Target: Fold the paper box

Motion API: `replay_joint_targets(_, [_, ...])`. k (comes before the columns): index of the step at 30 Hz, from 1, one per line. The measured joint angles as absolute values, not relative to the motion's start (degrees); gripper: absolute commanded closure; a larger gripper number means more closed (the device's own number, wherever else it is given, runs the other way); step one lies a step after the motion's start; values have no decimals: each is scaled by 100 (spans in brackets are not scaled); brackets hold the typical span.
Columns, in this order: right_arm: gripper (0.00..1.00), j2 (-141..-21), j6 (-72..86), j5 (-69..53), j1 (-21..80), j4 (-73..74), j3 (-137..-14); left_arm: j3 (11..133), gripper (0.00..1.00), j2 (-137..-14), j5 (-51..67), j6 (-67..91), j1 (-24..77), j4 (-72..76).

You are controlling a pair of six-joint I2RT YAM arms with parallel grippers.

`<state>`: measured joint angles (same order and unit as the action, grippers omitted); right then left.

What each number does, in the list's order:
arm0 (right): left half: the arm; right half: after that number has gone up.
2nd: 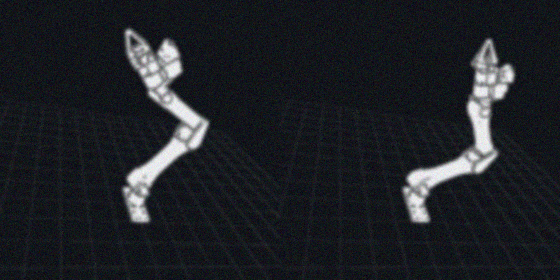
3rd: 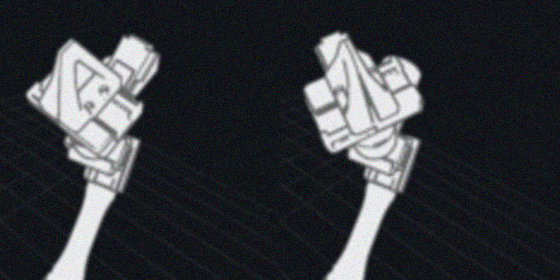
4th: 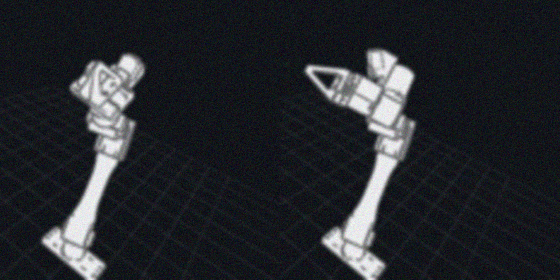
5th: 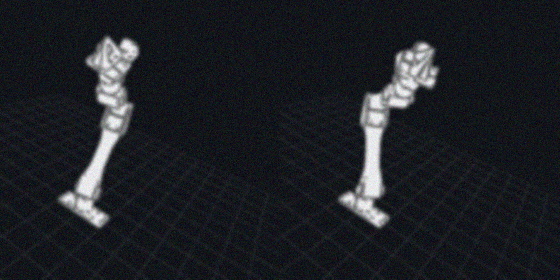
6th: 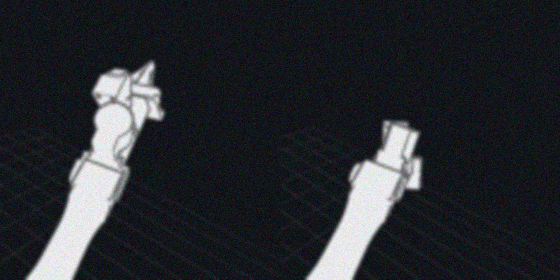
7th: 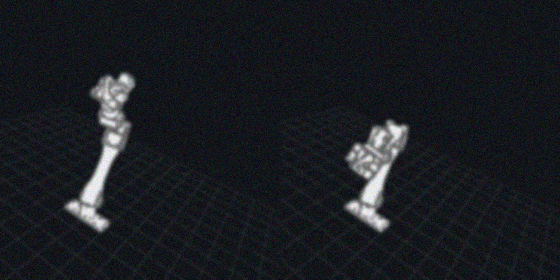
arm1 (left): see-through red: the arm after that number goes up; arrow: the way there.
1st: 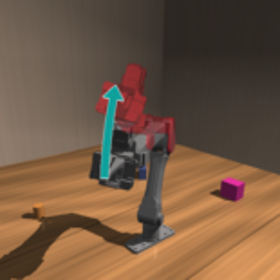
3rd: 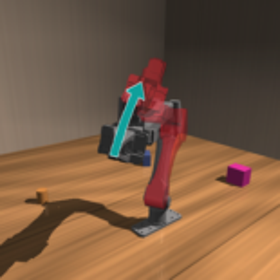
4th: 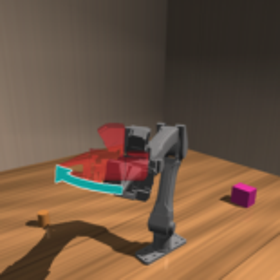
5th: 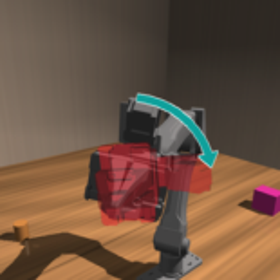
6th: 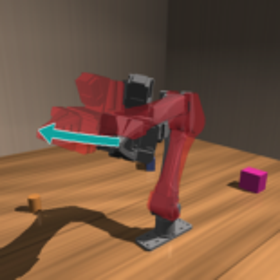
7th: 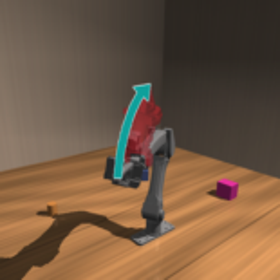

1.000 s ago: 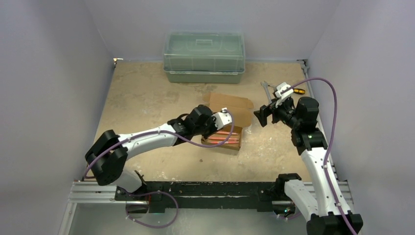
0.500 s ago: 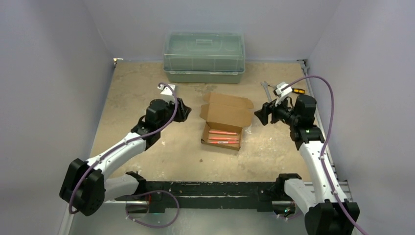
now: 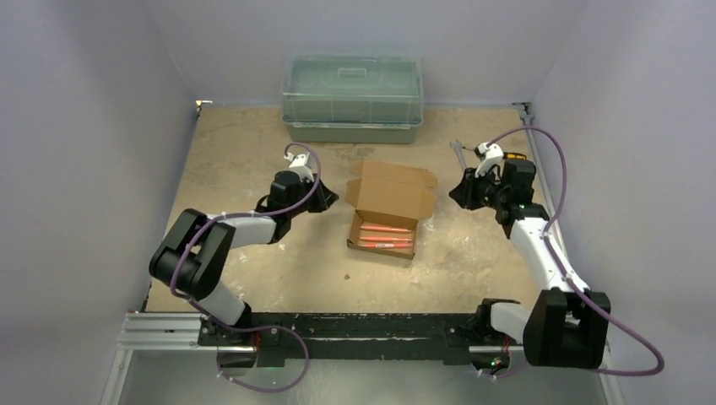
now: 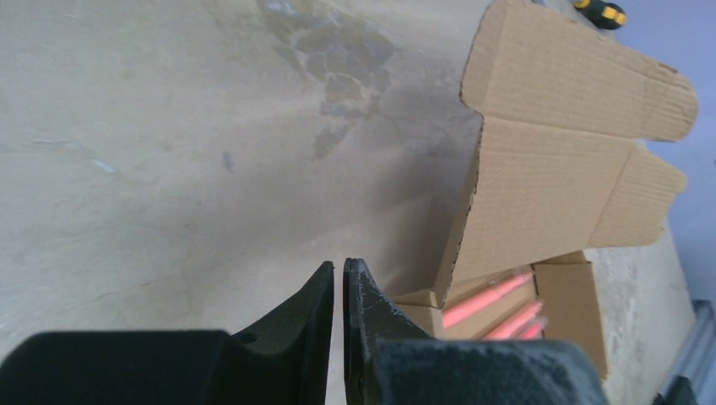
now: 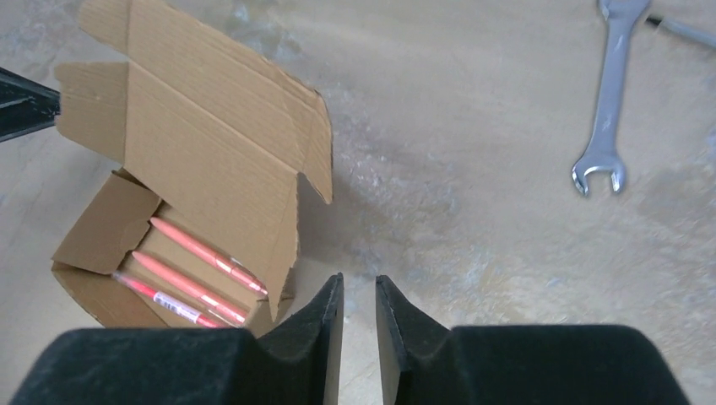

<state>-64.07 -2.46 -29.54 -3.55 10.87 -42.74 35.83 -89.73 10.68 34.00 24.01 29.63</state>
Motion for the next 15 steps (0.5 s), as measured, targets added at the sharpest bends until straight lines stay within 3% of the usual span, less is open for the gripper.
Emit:
replay_joint_targets(7, [82, -7076, -237, -2969, -239, 1114, -4274, 3581, 93, -9467, 1859, 3688, 2401, 3819])
replay_joint_targets(15, [85, -7378, -305, -3006, 626, 1111, -4276, 3476, 94, -9537, 2392, 3839, 2504, 4353])
